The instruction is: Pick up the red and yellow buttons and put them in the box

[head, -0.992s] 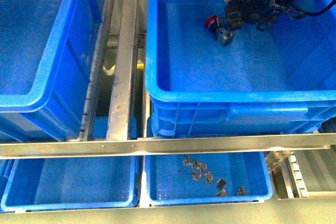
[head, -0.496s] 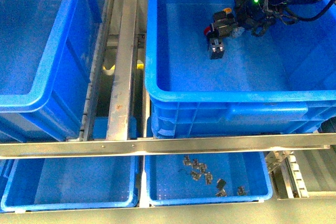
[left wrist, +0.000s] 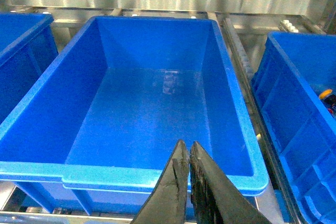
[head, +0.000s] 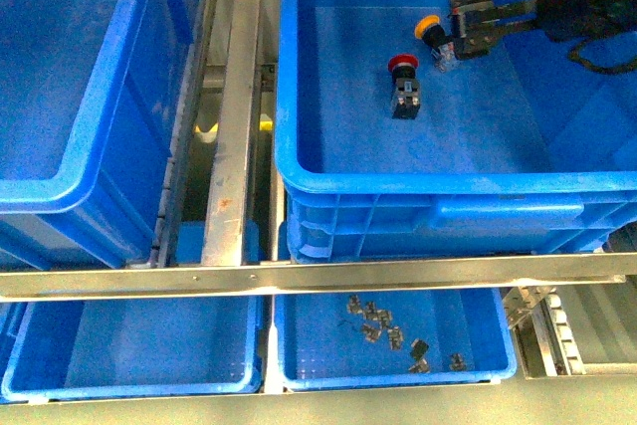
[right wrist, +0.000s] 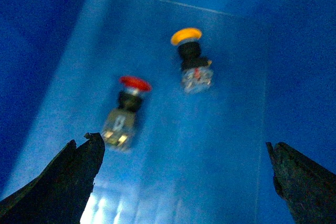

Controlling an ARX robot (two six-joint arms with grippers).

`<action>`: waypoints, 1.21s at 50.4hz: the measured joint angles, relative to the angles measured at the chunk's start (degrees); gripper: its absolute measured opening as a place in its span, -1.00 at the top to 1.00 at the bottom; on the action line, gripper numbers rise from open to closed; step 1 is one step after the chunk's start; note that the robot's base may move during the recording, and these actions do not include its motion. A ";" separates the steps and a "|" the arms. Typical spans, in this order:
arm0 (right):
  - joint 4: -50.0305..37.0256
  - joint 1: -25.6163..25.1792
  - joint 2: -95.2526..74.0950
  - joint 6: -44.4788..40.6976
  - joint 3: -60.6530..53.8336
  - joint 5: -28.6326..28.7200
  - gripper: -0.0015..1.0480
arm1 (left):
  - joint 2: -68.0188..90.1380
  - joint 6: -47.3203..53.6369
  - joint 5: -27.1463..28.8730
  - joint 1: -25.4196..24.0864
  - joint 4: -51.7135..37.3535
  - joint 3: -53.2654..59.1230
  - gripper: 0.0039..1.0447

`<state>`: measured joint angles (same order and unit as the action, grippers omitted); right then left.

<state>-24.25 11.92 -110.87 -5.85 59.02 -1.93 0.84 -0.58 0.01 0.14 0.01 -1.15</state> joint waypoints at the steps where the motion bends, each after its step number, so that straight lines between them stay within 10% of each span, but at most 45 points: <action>1: -0.22 0.24 2.64 0.74 -3.02 0.52 -0.89 | 0.00 0.00 0.00 0.00 0.00 0.00 0.96; 20: 4.33 3.52 38.16 21.07 -34.99 -9.01 -0.88 | 0.00 0.00 -0.02 0.00 0.00 0.00 0.96; 30: -37.73 0.26 37.92 8.28 -49.75 -9.53 -0.09 | 0.00 0.02 0.07 0.00 0.00 0.00 0.96; 45: -29.99 -4.39 51.71 6.36 -55.15 -5.38 0.91 | 0.00 0.02 0.02 0.00 0.00 0.00 0.96; 61: -13.79 -11.72 71.56 6.12 -57.75 1.73 0.93 | 0.00 0.02 0.02 0.00 0.00 0.00 0.96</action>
<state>-38.04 0.21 -39.31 0.27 1.28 -0.21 0.84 -0.56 0.03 0.14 0.01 -1.15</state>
